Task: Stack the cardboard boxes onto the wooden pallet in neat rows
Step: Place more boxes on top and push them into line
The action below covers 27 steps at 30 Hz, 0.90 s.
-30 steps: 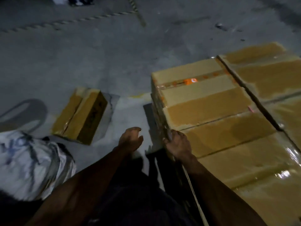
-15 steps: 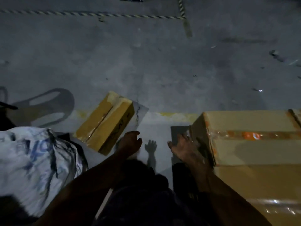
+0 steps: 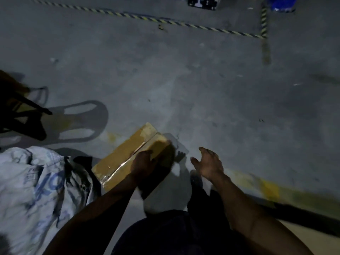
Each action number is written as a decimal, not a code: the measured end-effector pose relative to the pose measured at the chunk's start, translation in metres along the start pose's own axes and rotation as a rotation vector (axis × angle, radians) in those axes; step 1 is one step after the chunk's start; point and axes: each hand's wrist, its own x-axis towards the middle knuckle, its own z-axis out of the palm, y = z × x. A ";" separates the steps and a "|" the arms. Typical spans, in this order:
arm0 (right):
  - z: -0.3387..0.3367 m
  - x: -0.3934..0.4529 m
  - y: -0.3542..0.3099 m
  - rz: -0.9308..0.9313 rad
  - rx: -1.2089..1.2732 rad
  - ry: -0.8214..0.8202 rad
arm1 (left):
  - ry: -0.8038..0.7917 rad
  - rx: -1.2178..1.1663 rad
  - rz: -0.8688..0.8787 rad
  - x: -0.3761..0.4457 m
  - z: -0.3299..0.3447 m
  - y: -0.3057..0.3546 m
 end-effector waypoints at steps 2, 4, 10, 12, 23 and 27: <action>-0.025 0.046 -0.005 -0.037 -0.016 -0.042 | 0.033 -0.017 -0.051 0.036 -0.011 0.013; -0.054 0.089 -0.012 -0.085 -0.017 -0.105 | 0.050 -0.035 -0.125 0.063 -0.024 0.032; -0.126 0.197 -0.056 -0.349 -0.172 -0.236 | 0.166 -0.123 -0.330 0.132 -0.061 0.073; -0.142 0.230 -0.077 -0.413 -0.235 -0.258 | 0.214 -0.125 -0.372 0.153 -0.066 0.079; -0.178 0.433 -0.194 -0.683 -0.527 -0.418 | 0.295 -0.332 -0.715 0.299 -0.080 0.063; -0.188 0.491 -0.247 -0.771 -0.576 -0.462 | 0.342 -0.417 -0.840 0.337 -0.105 0.065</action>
